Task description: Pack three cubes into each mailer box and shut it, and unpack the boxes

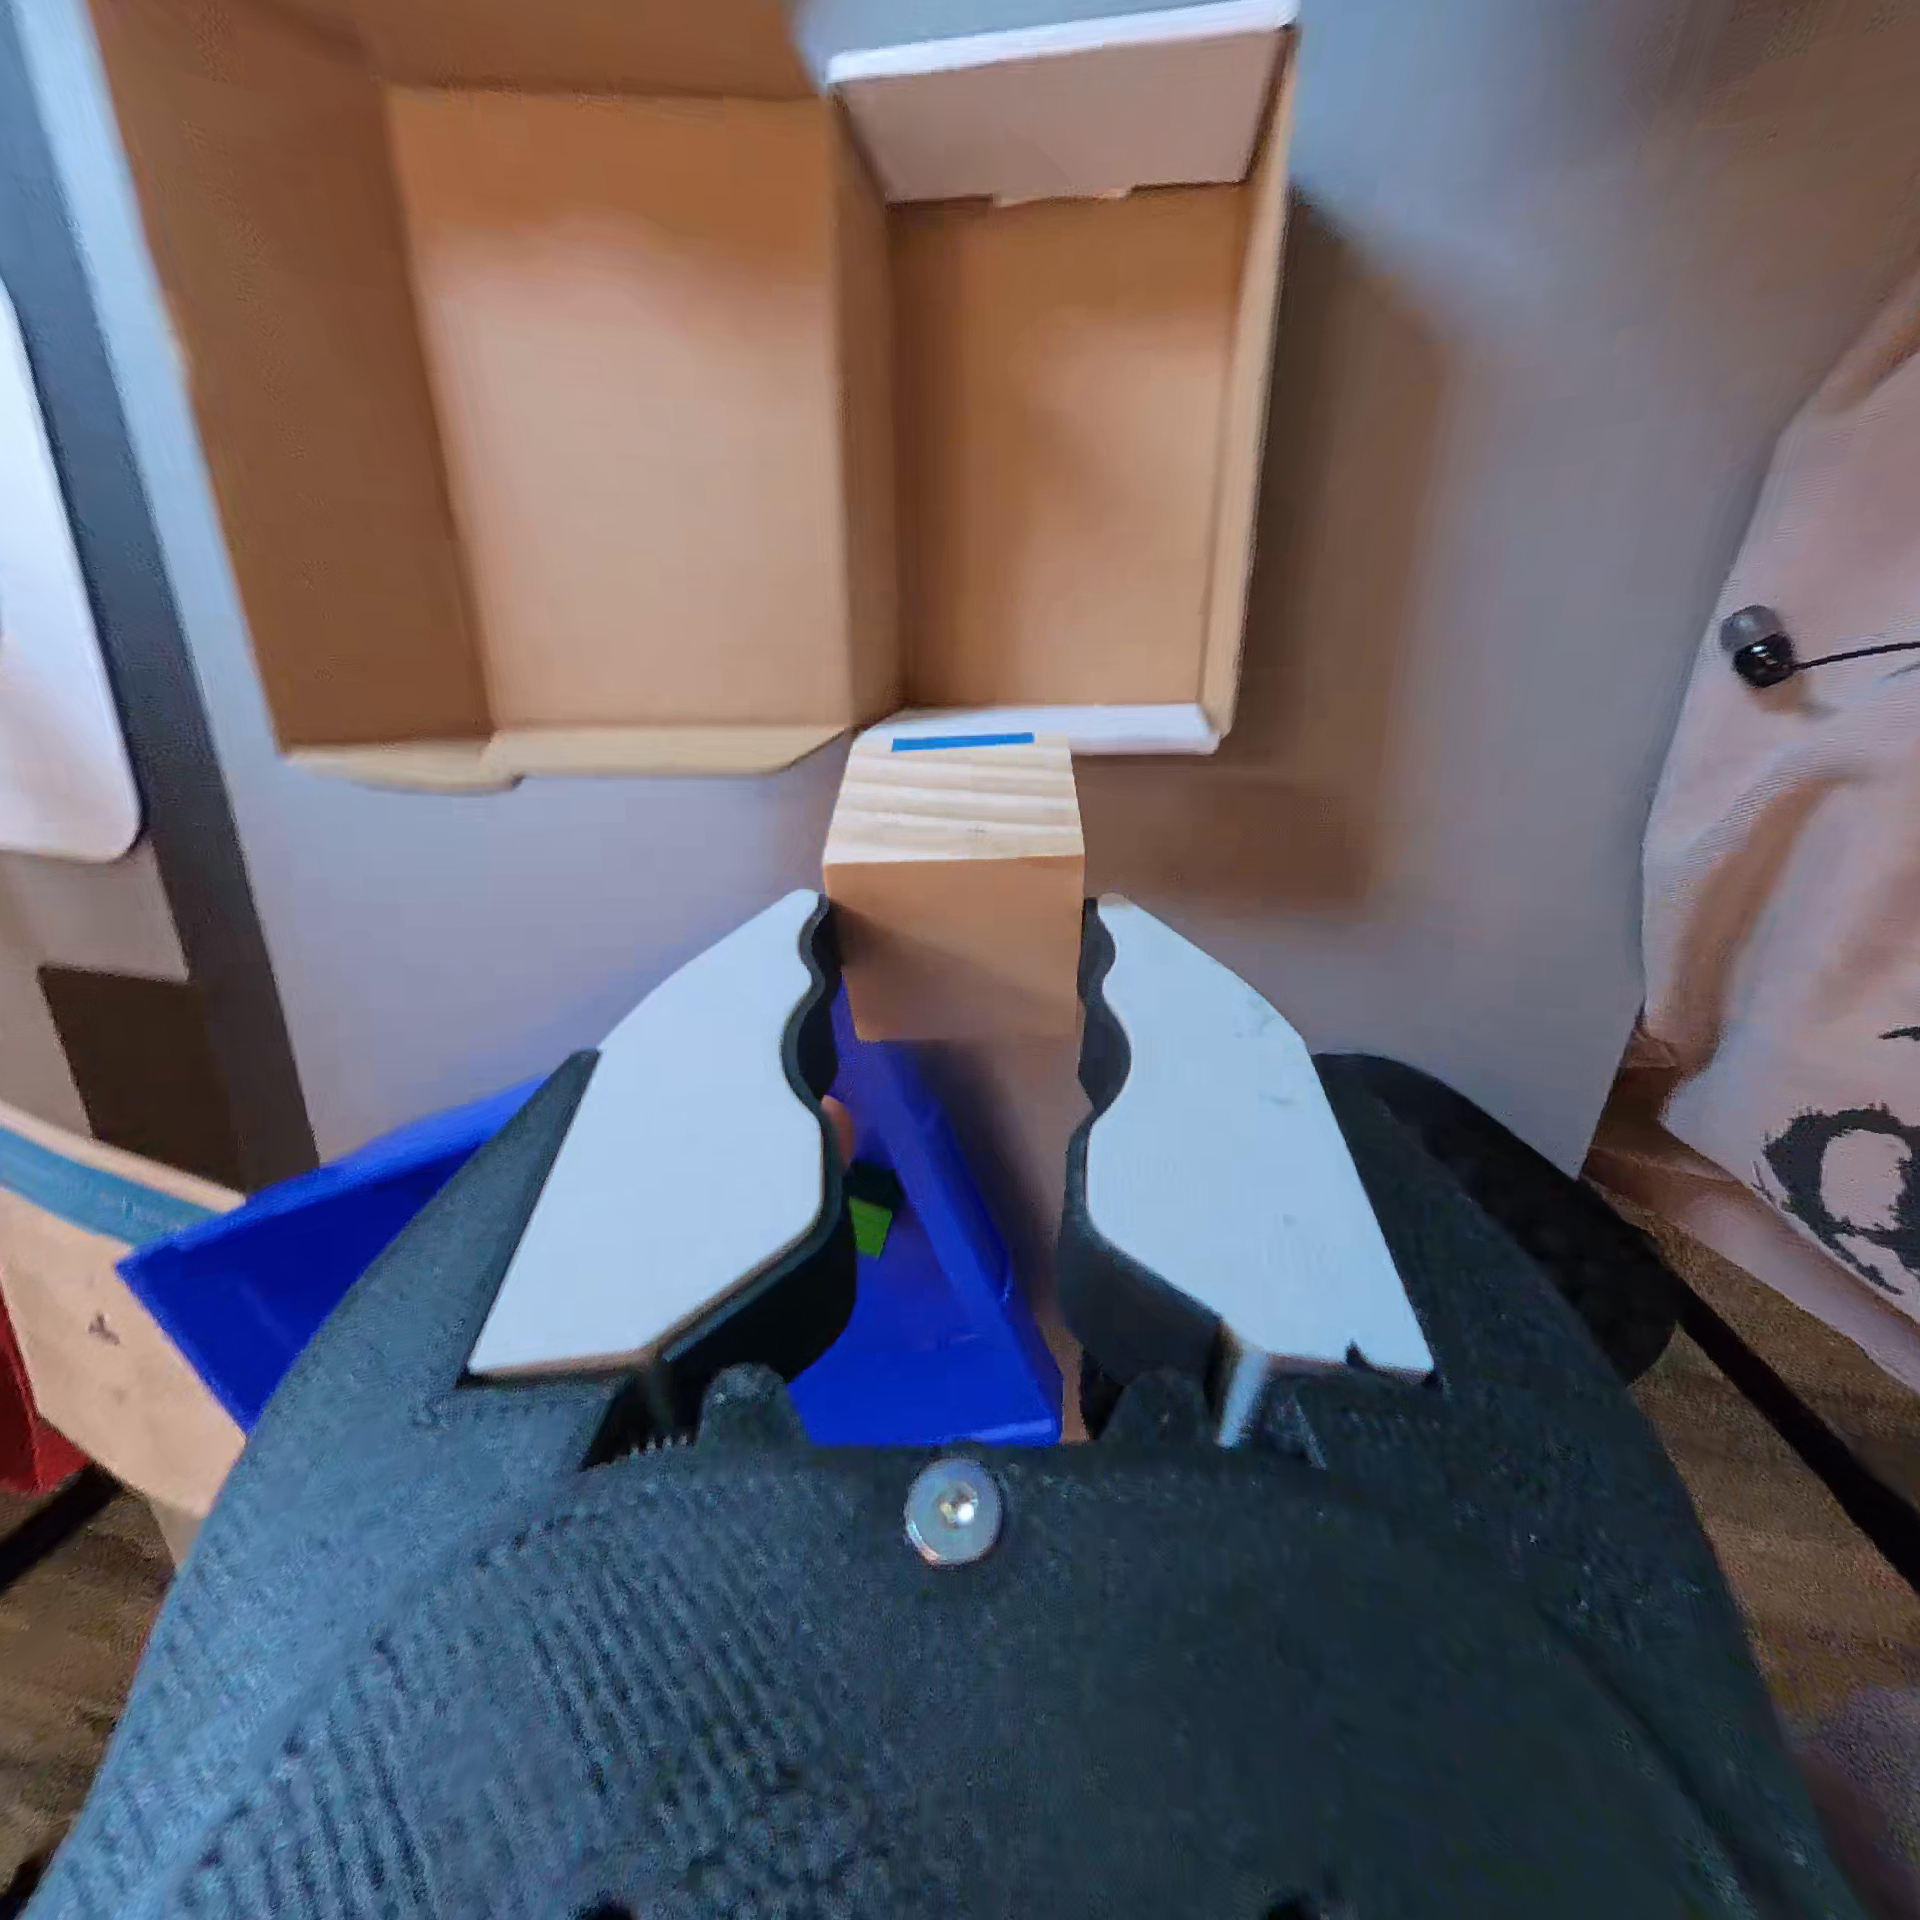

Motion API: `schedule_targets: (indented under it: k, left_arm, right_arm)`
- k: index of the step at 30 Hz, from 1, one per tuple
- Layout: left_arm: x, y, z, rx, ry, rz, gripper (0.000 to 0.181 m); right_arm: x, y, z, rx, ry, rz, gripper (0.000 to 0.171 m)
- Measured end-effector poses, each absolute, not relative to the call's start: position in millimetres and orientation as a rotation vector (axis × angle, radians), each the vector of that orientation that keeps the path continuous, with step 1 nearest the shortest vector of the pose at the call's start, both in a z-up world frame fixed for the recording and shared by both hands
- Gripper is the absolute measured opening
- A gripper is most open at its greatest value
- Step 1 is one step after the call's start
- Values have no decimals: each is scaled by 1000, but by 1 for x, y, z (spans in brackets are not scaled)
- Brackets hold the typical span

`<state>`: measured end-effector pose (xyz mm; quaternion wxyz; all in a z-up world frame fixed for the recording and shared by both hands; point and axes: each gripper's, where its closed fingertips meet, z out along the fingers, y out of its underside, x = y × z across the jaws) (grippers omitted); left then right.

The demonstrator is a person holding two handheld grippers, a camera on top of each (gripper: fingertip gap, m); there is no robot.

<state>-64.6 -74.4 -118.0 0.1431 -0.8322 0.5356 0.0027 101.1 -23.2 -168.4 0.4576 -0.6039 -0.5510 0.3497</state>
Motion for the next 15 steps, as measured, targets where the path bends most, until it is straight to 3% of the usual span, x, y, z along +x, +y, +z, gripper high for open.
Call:
schedule_targets:
  k: [9, 15]
  left_arm:
    - [1, -66, -177, -2481, 1820, -95, 45]
    - [-3, -53, -226, -2578, 1867, -28, 45]
  right_arm:
    - [107, -32, -186, -1618, -1463, 827, 62]
    - [110, -30, -188, -1621, -1455, 812, 62]
